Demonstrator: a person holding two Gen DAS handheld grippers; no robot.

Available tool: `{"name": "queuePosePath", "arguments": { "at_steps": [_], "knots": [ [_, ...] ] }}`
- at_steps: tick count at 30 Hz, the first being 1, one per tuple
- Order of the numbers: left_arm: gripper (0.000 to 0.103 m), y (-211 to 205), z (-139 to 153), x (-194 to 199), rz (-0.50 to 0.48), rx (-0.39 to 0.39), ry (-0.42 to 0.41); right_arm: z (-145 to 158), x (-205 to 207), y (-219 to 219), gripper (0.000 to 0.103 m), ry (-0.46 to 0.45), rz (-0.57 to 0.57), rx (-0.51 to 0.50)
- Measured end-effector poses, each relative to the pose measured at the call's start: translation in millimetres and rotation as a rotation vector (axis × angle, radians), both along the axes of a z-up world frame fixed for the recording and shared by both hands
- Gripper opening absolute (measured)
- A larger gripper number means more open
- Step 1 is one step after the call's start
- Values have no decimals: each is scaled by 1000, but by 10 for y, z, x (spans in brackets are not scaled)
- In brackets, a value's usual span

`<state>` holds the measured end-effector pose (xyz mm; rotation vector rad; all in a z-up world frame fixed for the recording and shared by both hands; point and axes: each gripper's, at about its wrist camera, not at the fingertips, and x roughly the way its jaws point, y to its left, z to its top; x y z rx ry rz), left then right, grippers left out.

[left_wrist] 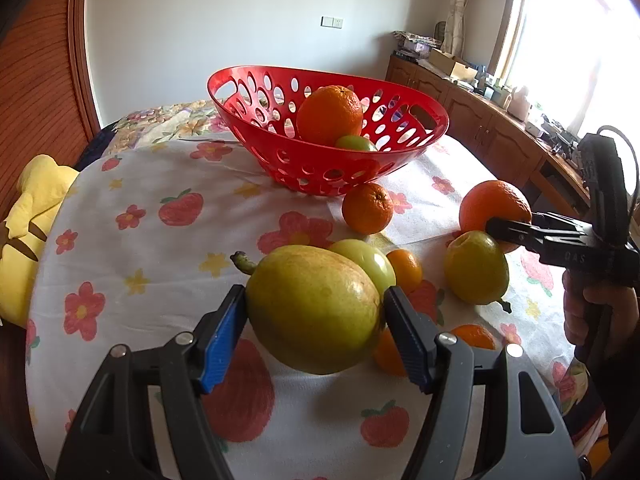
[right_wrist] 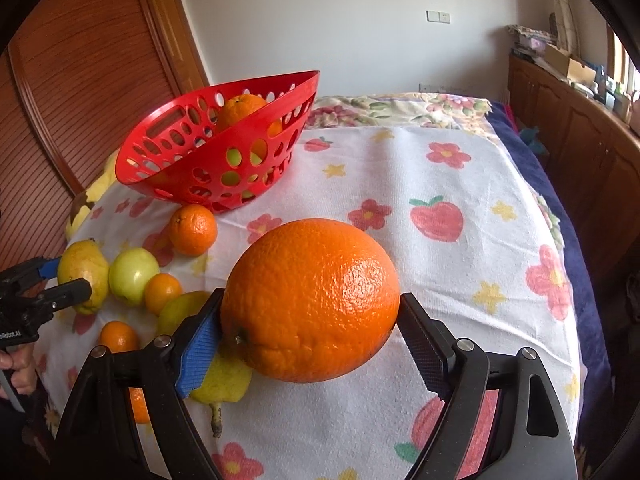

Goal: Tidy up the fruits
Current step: 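Lift the big orange with the right tool while the left tool lifts the pear toward the basket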

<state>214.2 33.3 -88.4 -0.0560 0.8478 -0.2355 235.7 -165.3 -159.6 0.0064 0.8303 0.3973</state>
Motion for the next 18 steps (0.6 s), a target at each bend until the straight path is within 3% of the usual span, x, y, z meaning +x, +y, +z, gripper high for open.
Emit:
{"name": "queuePosePath", "arguments": {
  "at_steps": [18],
  "knots": [
    [69, -1, 57, -60, -1, -8, -15, 55, 292, 182, 88, 4, 15, -64]
  ]
}}
